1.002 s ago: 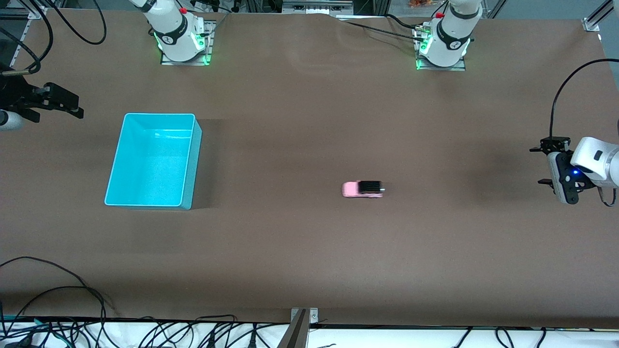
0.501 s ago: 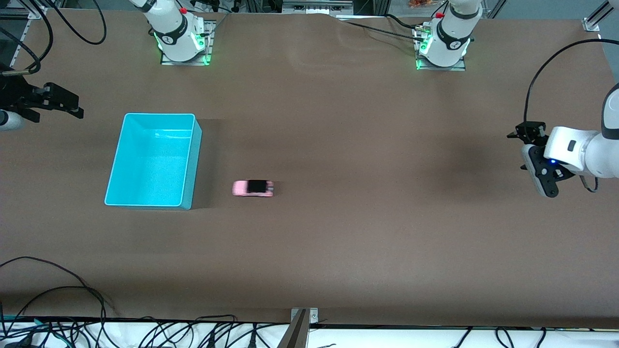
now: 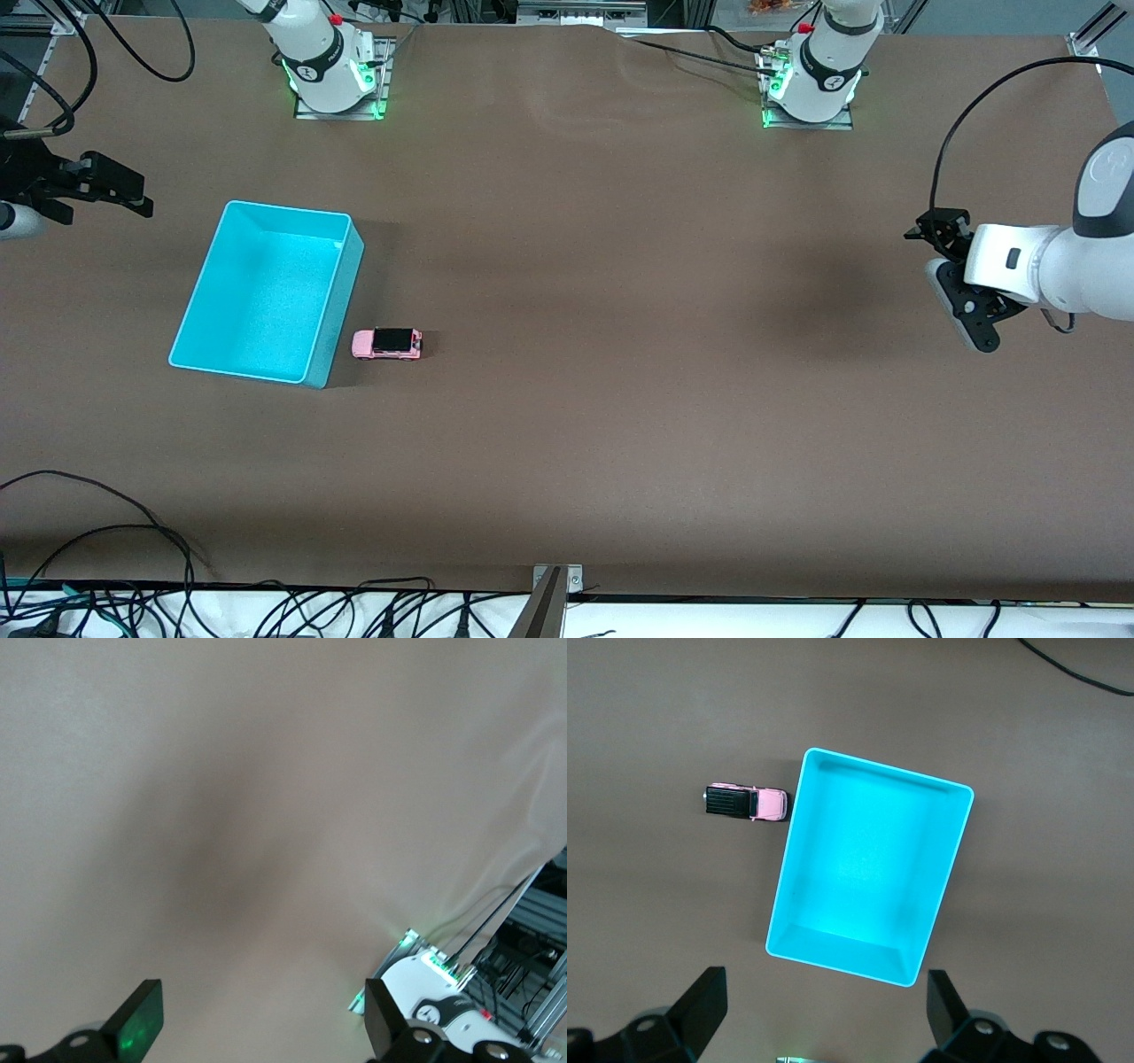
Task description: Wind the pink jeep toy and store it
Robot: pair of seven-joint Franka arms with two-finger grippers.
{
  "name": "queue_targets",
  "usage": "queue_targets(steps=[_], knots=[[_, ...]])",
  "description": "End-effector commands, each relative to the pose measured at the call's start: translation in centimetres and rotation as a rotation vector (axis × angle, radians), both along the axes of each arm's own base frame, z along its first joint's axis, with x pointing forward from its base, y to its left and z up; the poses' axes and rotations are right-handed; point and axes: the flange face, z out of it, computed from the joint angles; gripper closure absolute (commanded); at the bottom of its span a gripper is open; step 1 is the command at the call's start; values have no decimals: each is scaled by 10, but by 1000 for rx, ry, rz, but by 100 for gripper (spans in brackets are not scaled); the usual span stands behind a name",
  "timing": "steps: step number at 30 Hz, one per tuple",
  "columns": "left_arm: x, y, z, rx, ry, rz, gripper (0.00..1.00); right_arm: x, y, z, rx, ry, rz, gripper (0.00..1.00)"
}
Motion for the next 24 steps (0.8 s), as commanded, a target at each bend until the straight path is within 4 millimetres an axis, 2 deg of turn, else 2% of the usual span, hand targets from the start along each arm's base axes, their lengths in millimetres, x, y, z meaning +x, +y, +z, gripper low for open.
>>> queue_targets(steps=[1, 9, 13, 15, 17, 19, 21, 24], knots=[[-12, -22, 33, 90, -26, 112, 0, -1, 2, 7, -11, 2, 24, 0], [-25, -62, 55, 199, -33, 293, 0, -1, 13, -3, 0, 37, 80, 0], [-27, -72, 59, 233, -36, 367, 0, 3, 36, -9, 8, 36, 205, 0], [-29, -73, 67, 252, -58, 403, 0, 5, 47, -13, 13, 40, 257, 0], [-36, -87, 78, 274, -116, 410, 0, 8, 56, -20, 16, 44, 301, 0], [-41, -98, 75, 305, -139, 412, 0, 10, 69, -25, 21, 47, 361, 0], [-45, -96, 75, 343, -147, 431, 0, 12, 84, -33, 29, 56, 450, 0], [-46, -97, 71, 364, -172, 452, 0, 20, 96, -53, 44, 81, 578, 0]])
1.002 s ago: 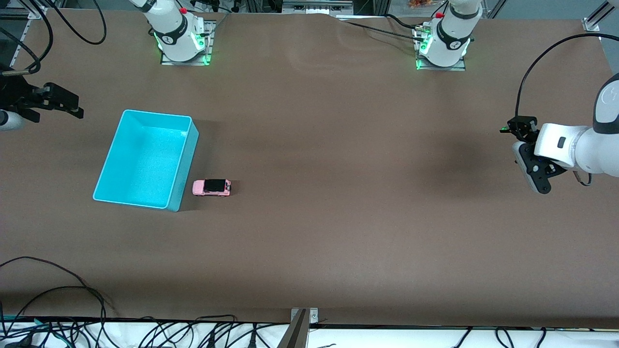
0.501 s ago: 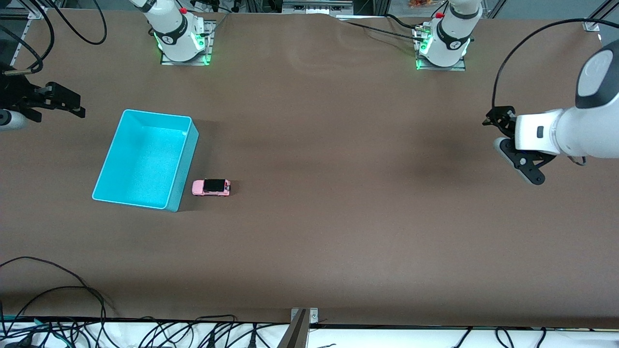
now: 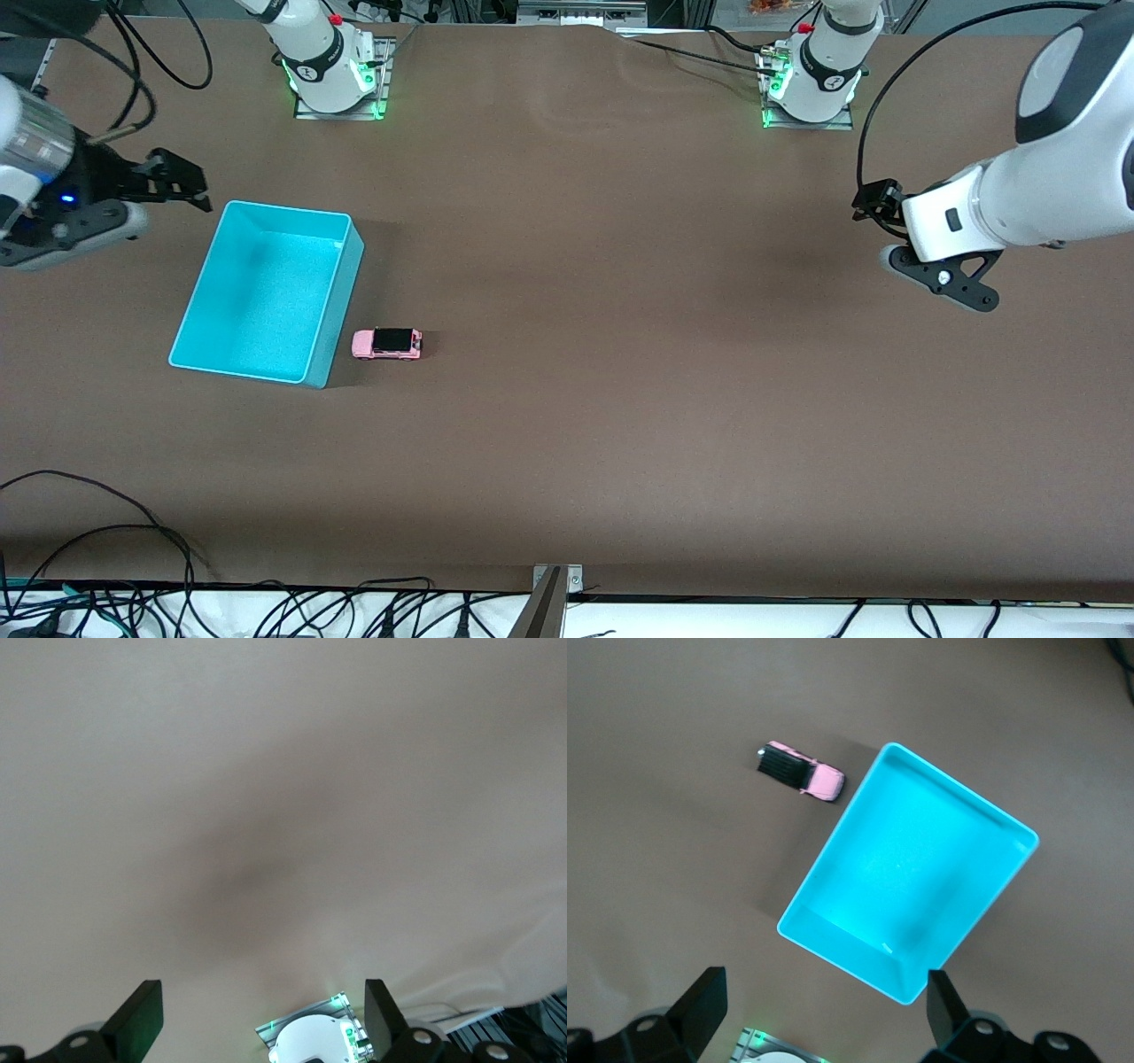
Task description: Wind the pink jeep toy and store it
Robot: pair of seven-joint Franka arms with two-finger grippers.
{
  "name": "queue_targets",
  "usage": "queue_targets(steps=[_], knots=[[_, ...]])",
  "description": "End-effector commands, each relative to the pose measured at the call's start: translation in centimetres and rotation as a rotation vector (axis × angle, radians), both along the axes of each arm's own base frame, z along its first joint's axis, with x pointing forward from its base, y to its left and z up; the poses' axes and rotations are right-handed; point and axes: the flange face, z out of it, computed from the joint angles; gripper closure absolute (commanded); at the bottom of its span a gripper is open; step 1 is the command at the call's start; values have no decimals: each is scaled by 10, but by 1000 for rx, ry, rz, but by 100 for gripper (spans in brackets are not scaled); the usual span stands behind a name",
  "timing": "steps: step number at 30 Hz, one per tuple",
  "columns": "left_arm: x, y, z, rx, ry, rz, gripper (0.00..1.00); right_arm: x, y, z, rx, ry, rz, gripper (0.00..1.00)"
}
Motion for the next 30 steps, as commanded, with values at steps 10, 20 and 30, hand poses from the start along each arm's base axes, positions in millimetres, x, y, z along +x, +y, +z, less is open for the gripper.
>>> queue_targets(steps=[10, 20, 30], knots=[[-29, 27, 19, -93, -214, 207, 0, 46, 45, -119, 160, 95, 562, 0], [-42, 24, 37, -6, -363, 264, 0, 63, 66, -221, 226, 83, 825, 0], [-49, 21, 42, 45, -305, 304, 0, 37, 98, -302, 211, -11, 933, 0]])
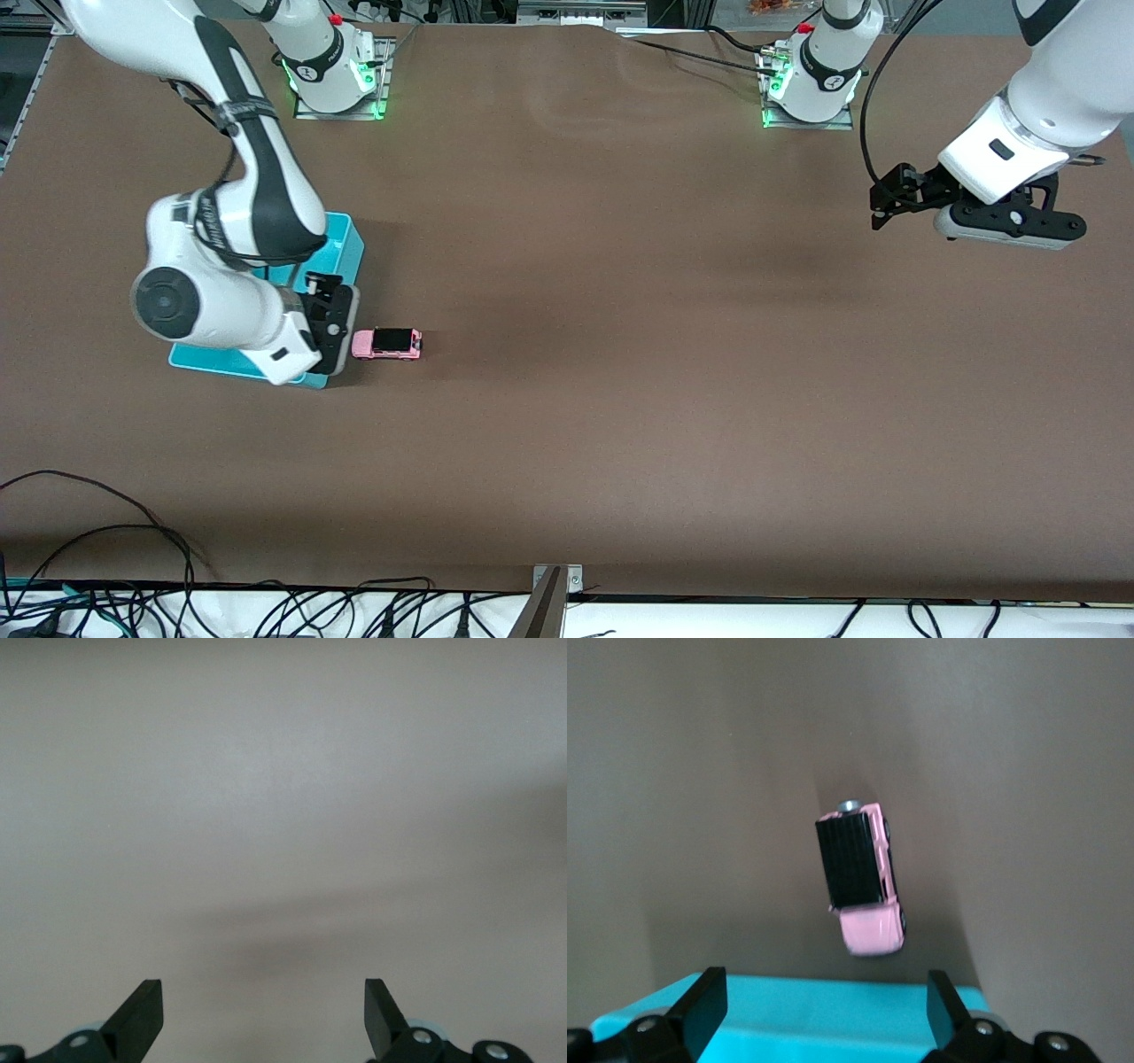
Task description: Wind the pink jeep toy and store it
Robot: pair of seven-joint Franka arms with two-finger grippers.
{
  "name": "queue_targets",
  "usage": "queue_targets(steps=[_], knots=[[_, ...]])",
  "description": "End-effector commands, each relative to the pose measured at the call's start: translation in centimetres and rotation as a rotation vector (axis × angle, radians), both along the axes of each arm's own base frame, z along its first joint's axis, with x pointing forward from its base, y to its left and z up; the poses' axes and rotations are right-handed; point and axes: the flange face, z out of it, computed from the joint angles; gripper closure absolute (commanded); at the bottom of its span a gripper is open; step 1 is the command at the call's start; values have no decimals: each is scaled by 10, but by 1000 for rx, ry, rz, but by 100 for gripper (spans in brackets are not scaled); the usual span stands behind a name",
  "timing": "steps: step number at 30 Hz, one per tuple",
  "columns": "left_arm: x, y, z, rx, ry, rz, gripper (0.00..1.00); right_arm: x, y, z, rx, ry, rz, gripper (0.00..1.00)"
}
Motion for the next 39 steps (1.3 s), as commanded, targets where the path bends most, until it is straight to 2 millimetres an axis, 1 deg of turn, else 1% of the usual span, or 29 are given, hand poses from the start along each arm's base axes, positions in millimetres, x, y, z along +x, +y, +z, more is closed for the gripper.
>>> queue_targets(steps=[1, 3, 5, 7, 10, 13, 16, 17, 19, 20, 23, 24, 25, 26, 29, 33, 39], knots=[[-4, 7, 5, 25, 39, 21, 0, -25, 18, -36, 20, -26, 56, 0], [-2, 9, 8, 26, 48, 24, 0, -26, 20, -47, 14, -29, 63, 0], [4, 17, 10, 21, 60, 40, 0, -27, 21, -62, 12, -34, 64, 0], [8, 24, 7, -6, 72, 58, 0, -27, 20, -76, 13, -37, 61, 0], [8, 23, 7, -16, 73, 59, 0, -27, 28, -85, 10, -57, 78, 0], [9, 27, 7, -18, 74, 65, 0, -25, 28, -92, -6, -77, 99, 0], [10, 31, 6, -21, 77, 73, 0, -24, 28, -105, -10, -86, 105, 0], [9, 30, 6, -21, 75, 72, 0, -24, 28, -107, -10, -86, 104, 4], [9, 25, 6, -21, 76, 62, 0, -25, 29, -108, -12, -85, 110, 16], [8, 24, 6, -20, 76, 62, 0, -25, 28, -109, -12, -83, 118, 28], [8, 20, 6, -18, 75, 61, 0, -24, 22, -112, -8, -78, 154, 59], [8, 17, 6, -17, 76, 58, 0, -23, 22, -111, -5, -81, 165, 67], [8, 17, 6, -17, 76, 58, 0, -22, 22, -109, -4, -85, 170, 72], [7, 16, 6, -17, 76, 56, 0, -20, 22, -104, -1, -89, 175, 73], [8, 16, 6, -18, 76, 56, 0, -18, 22, -96, -3, -71, 171, 74], [8, 17, 6, -19, 76, 56, 0, -7, 25, -75, -1, -51, 165, 75], [8, 18, 7, -22, 74, 47, 0, 12, 30, -20, 9, -38, 164, 75]])
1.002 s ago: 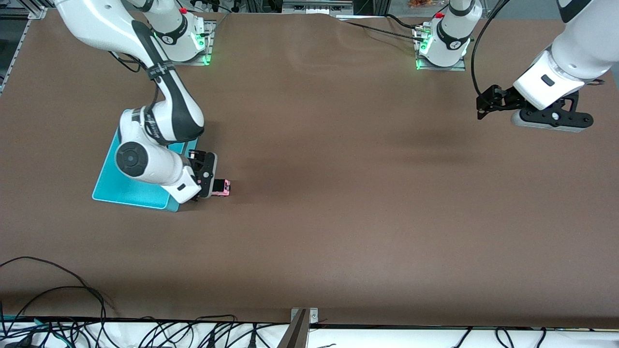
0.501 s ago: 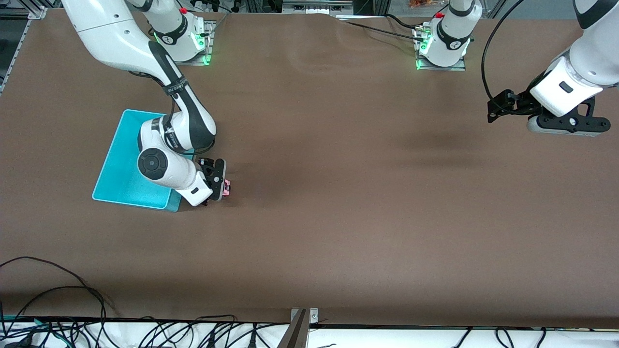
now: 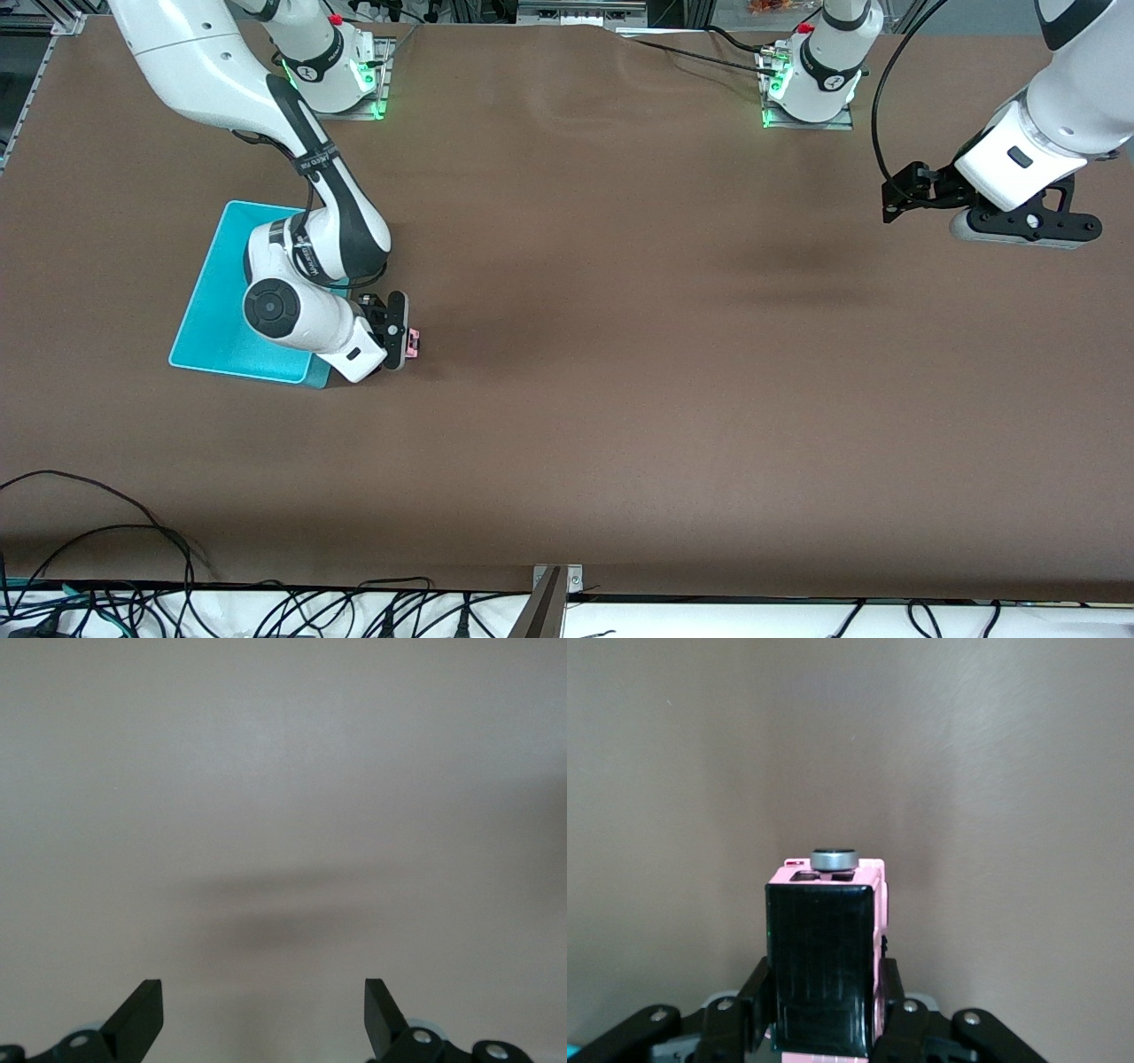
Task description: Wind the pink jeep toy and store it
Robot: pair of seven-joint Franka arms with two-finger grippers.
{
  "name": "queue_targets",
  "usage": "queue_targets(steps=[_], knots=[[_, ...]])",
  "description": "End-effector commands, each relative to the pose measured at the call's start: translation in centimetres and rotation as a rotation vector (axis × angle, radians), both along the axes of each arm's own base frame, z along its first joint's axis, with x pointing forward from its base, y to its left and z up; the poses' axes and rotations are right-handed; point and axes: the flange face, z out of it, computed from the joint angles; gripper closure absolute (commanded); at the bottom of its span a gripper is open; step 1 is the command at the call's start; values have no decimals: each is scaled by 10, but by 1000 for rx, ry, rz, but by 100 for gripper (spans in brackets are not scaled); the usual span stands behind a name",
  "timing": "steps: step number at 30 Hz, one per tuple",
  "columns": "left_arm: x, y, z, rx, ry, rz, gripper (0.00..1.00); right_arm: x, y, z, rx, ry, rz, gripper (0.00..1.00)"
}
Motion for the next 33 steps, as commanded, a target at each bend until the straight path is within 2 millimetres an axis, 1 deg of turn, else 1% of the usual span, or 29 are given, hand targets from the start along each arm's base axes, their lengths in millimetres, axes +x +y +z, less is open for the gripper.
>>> queue_targets(steps=[1, 5, 7, 9, 13, 15, 17, 19, 20, 23, 24, 26, 27, 30, 31, 33], knots=[[4, 1, 6, -20, 7, 3, 0, 17, 1, 57, 5, 16, 14, 75], [4, 4, 6, -21, 7, 5, 0, 24, -10, 93, 2, 60, 0, 75], [5, 5, 6, -21, 7, 6, 0, 26, -20, 111, 3, 84, -12, 75], [5, 6, 6, -21, 7, 8, 0, 28, -34, 123, -2, 112, -26, 75], [5, 7, 6, -21, 7, 9, 0, 30, -73, 154, -1, 157, -60, 75], [5, 6, 6, -21, 7, 8, 0, 26, -92, 164, 0, 186, -63, 75], [5, 6, 6, -19, 6, 7, 0, 22, -107, 178, 12, 195, -61, 75], [5, 6, 6, -21, 7, 8, 0, 17, -120, 182, 20, 213, -49, 75], [5, 5, 6, -19, 6, 4, 0, 15, -127, 183, 21, 226, -46, 75], [5, 5, 6, -19, 6, 6, 0, 8, -151, 170, 20, 262, -40, 75], [5, 5, 6, -19, 6, 6, 0, 5, -159, 164, 24, 271, -30, 75], [5, 5, 6, -19, 6, 6, 0, -3, -177, 144, 32, 292, -19, 75], [5, 5, 6, -19, 6, 6, 0, -7, -183, 137, 36, 295, -13, 75], [5, 5, 6, -19, 6, 4, 0, -23, -191, 117, 44, 288, 10, 75], [5, 5, 6, -19, 6, 4, 0, -30, -192, 112, 44, 279, 6, 75], [5, 5, 6, -19, 6, 4, 0, -46, -193, 98, 42, 270, 1, 75]])
